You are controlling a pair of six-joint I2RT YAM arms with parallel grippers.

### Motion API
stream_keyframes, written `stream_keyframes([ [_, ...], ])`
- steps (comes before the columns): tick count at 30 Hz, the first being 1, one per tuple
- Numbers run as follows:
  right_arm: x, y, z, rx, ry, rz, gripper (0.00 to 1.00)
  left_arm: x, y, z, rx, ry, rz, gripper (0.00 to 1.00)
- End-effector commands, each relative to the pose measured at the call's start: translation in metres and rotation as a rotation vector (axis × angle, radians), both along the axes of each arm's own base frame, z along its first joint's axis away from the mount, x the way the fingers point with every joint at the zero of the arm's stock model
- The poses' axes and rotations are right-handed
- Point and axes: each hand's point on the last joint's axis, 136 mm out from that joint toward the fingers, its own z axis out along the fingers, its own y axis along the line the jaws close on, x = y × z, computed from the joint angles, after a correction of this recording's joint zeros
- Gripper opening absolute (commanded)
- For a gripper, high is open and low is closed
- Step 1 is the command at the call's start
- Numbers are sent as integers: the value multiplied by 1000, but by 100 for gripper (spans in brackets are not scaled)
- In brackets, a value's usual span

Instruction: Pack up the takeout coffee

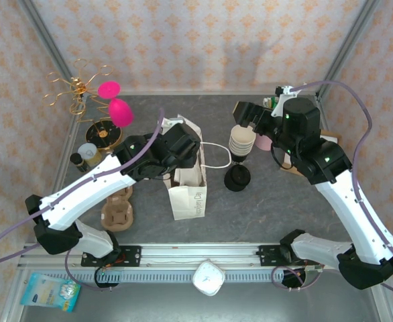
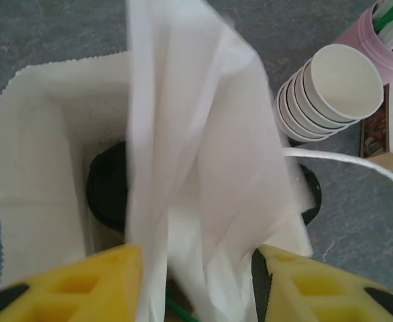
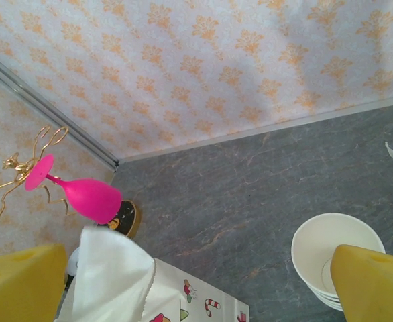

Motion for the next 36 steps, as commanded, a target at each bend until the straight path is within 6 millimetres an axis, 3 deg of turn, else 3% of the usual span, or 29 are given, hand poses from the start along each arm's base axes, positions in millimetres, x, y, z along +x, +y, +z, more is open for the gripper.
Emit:
stream_keyframes([
  [1,1,-10,10,-11,-45,-36,100,-1,11,18,6,-26,7,50],
  [6,5,-15,9,-27,-40,-67,100,8,27,49,7,-107,38,53],
  [9,11,-35,7,-58,-43,-166,100,16,27,74,-11,-183,39,57],
  [12,27,-78,-4,-82,-53,-341,99,38,52,106,-5,-308,110,63],
  [14,38,-122,-27,-115,-22,-509,100,54,94,112,48,-364,248,68],
  [15,41,-148,-44,-132,-3,-611,100,58,119,111,65,-389,324,77],
  [17,39,-195,-80,-158,19,-806,100,58,160,105,109,-450,444,83],
  [20,26,-235,-123,-196,22,-991,100,51,225,71,128,-498,621,89],
  [22,16,-254,-152,-236,1,-1094,100,43,267,34,167,-499,749,90],
  [25,12,-267,-200,-264,14,-1144,100,35,300,-17,225,-488,852,96],
  [30,23,-262,-264,-339,1,-1066,100,35,329,-91,306,-561,895,99],
  [32,31,-256,-285,-356,-2,-1015,100,40,332,-112,319,-596,872,99],
  [34,42,-247,-295,-368,-11,-941,100,47,328,-130,319,-628,819,99],
  [36,63,-229,-292,-381,-39,-811,100,54,322,-144,307,-669,773,99],
])
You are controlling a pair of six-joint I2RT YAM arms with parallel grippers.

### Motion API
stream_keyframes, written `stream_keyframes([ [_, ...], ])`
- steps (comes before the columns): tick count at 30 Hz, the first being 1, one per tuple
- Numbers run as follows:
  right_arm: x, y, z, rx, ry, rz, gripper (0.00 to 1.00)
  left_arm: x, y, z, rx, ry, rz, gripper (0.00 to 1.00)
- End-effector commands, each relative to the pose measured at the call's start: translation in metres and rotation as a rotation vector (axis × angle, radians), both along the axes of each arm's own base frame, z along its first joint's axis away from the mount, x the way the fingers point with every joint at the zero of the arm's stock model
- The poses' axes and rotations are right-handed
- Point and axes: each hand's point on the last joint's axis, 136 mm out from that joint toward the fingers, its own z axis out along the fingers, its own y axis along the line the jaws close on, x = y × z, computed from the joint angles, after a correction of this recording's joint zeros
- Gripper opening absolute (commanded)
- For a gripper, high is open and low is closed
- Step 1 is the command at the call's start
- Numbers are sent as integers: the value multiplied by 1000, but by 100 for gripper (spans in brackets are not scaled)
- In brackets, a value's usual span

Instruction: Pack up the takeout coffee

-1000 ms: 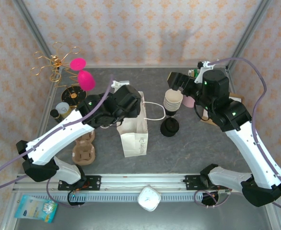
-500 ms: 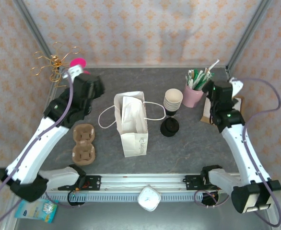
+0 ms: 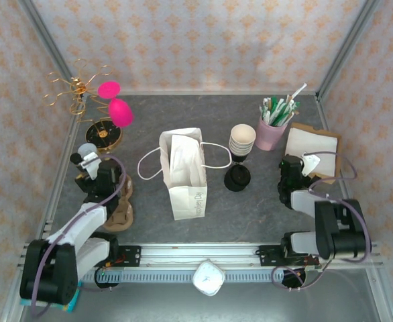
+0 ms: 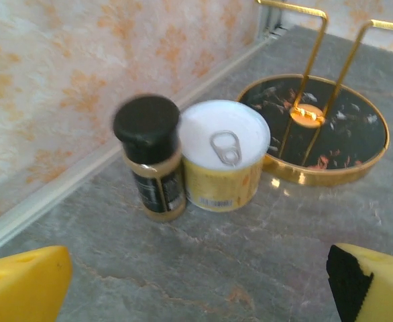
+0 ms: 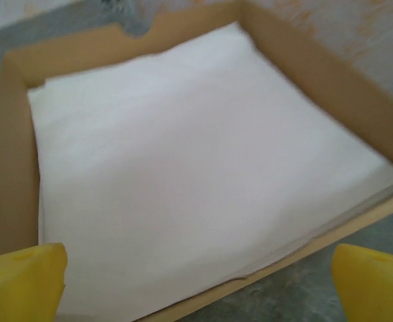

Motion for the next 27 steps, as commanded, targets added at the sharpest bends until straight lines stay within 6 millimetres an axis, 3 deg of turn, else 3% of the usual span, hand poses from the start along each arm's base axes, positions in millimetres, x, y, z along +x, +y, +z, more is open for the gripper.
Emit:
stream_keyframes([
  [1,47,24,54,-45,-245,199,100,33,-13,44,34,-315,-115,99],
  [4,59,28,52,-31,-236,270,100,39,-23,45,61,-389,-196,99],
  [6,61,41,53,-30,-243,361,100,48,-36,50,87,-405,-286,99],
  [8,59,55,56,-33,-266,450,100,51,-40,50,115,-417,-321,99],
  [13,46,59,67,-44,-334,473,100,54,-50,40,145,-445,-389,99],
  [17,41,64,71,-52,-360,502,100,75,-46,27,117,-342,-361,100],
  [20,39,59,68,-35,-389,470,100,77,-44,25,105,-325,-353,100],
  [23,38,74,57,-58,-415,552,100,76,-44,25,113,-333,-353,100],
  [24,42,69,59,-57,-429,523,100,76,-44,25,109,-330,-353,100],
  [25,53,63,47,-32,-342,479,100,76,-44,26,112,-336,-353,100],
  [27,53,65,50,-53,-350,482,100,76,-44,26,114,-334,-352,100],
])
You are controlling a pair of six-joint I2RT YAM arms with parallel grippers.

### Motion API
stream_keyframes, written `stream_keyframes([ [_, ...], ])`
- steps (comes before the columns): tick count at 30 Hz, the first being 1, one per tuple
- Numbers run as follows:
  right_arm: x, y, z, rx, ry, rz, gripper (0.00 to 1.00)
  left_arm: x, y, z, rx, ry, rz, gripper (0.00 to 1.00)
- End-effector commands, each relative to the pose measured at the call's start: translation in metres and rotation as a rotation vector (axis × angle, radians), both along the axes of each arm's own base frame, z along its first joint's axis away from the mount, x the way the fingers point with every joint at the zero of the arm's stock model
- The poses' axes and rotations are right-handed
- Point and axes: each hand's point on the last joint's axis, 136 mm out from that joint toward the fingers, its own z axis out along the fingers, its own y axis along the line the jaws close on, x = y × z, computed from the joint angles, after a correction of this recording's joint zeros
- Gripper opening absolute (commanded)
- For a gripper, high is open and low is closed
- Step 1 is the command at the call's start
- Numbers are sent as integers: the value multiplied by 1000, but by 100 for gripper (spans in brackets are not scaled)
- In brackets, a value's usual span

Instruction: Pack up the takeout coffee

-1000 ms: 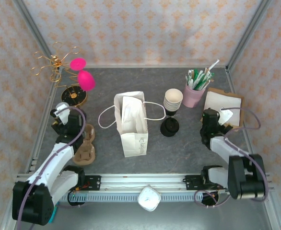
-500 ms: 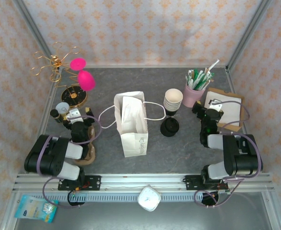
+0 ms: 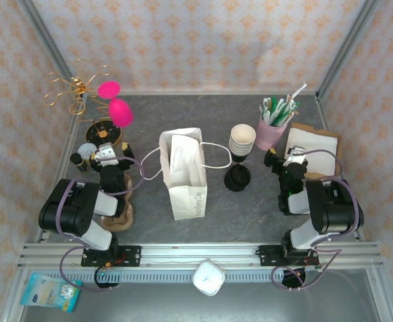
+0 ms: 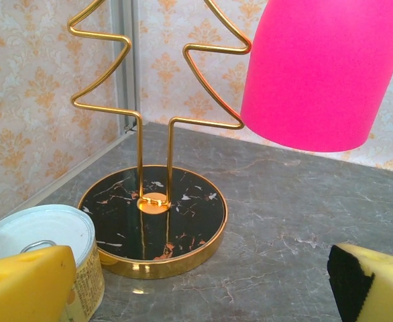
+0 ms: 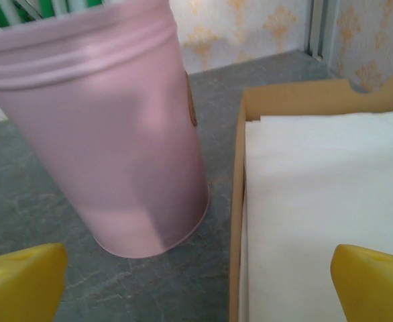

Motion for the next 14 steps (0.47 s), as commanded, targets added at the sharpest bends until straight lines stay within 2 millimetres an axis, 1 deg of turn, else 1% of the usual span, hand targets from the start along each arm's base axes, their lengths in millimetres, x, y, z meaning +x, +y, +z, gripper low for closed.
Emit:
stream_keyframes([
  [1,9,-1,29,-23,-103,-21,100,1,2,2,12,-2,0,100],
  [2,11,2,25,-24,-75,-7,100,1,2,2,14,-5,1,100],
  [4,10,2,28,-26,-91,-4,100,0,3,2,12,-3,6,100],
  [11,14,4,24,-25,-70,7,100,1,2,2,13,-4,4,100],
  [12,13,3,24,-23,-73,8,100,2,-3,2,19,1,-26,100],
  [14,11,3,26,-23,-83,10,100,7,-21,0,45,16,-149,100],
])
